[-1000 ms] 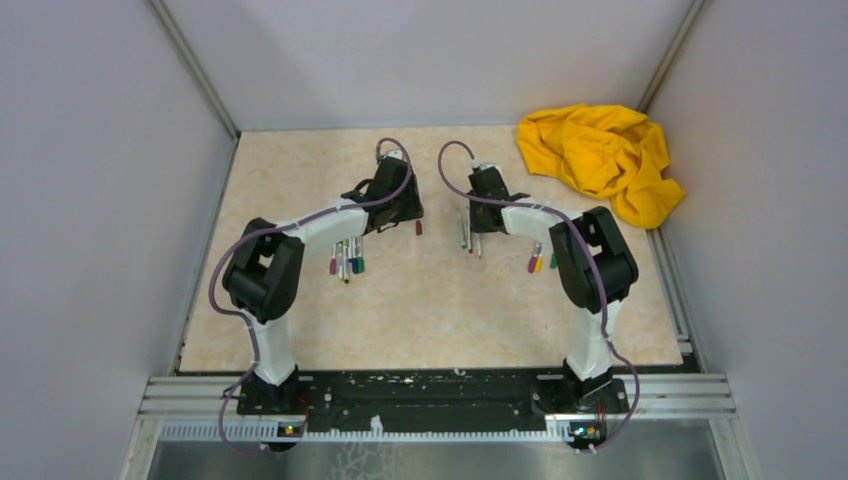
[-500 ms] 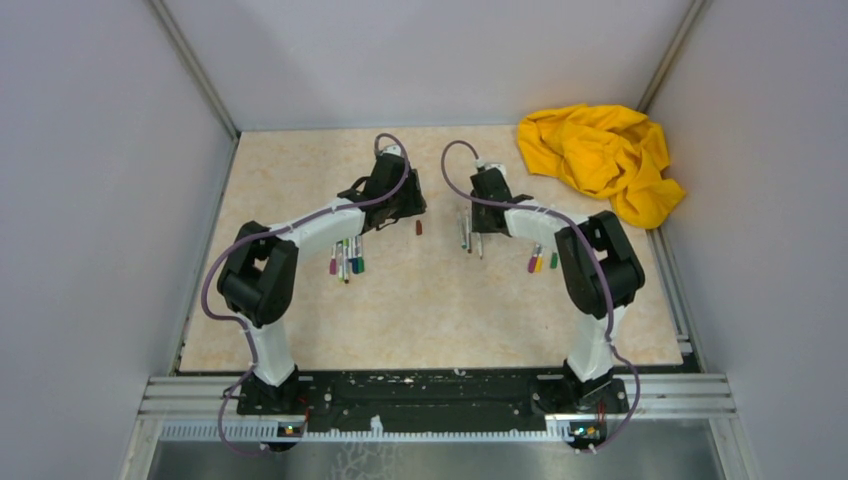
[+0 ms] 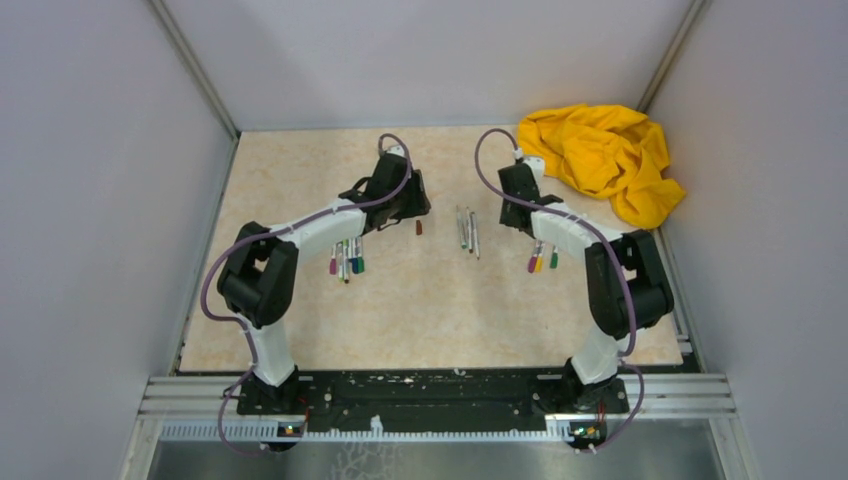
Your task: Open the pen caps
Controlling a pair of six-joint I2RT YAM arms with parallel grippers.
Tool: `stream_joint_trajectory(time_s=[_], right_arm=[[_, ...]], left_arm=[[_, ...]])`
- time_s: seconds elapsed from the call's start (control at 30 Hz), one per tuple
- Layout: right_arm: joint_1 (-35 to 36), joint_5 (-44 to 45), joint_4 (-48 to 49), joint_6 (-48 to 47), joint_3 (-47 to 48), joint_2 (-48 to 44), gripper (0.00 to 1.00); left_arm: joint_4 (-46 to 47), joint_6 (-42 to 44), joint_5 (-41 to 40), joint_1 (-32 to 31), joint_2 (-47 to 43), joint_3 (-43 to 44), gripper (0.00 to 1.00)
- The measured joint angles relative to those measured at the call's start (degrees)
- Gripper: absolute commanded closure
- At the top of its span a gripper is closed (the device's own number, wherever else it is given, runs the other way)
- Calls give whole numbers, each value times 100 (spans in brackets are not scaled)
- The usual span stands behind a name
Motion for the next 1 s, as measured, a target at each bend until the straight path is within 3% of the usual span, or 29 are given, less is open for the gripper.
stream_joint_trajectory(time_s=[1.0], right_arm=[[-745,168,-177,157,-638,-28,69]], left_arm=[[179,15,66,-44,-74,-94,41]])
